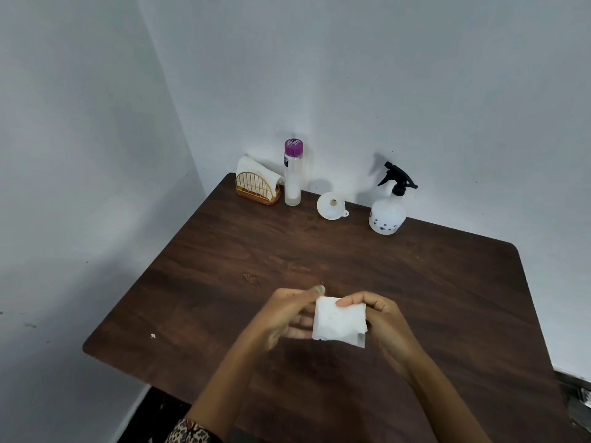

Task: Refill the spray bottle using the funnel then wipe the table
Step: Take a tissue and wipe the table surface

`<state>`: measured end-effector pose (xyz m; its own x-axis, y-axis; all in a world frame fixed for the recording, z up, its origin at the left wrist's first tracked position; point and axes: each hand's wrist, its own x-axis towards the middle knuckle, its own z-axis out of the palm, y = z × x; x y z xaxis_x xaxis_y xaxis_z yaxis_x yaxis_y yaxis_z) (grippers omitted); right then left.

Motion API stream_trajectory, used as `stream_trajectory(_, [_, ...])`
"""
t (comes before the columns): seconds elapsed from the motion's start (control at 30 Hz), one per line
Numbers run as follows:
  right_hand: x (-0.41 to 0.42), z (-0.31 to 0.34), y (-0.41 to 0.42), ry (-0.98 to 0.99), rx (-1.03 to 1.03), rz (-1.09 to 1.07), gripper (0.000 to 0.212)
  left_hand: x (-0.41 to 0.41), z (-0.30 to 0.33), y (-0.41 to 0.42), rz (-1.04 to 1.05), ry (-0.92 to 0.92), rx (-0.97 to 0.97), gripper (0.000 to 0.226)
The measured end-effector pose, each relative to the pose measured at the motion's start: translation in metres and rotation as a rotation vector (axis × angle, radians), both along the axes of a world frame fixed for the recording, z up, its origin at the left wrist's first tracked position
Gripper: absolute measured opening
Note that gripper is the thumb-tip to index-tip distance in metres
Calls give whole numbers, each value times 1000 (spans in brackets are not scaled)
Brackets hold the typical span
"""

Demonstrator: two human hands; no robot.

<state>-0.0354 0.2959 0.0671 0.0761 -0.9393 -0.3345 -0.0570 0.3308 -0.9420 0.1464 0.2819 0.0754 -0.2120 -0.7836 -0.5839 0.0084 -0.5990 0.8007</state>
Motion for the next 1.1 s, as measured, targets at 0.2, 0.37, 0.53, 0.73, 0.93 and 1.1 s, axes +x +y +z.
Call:
stream_trajectory(0.2, [1,-2,-5,-25,101,-54,17,-3,-12,4,38,-58,8,11])
stream_trajectory(0.37, [3,-9,1,-338,340,-125,20,-3,-30,6,41,-60,14,22])
stream_trajectory(0.53, [21,-38,13,-280,270,-120,23,-7,-51,10,68,-21,-57,7])
stream_trajectory(0.73, [16,-69,-24,376,-91,-212,29,47,-107,-4,257,-791,-313,30])
stream_trajectory(0.93, [22,-71,-94,701,-358,-146,48,135,-158,-30,125,-1235,-292,57])
stream_trajectory(1.1, [42,-120,-149,779,-299,-135,33,146,-182,-24,76,-1381,-393,63])
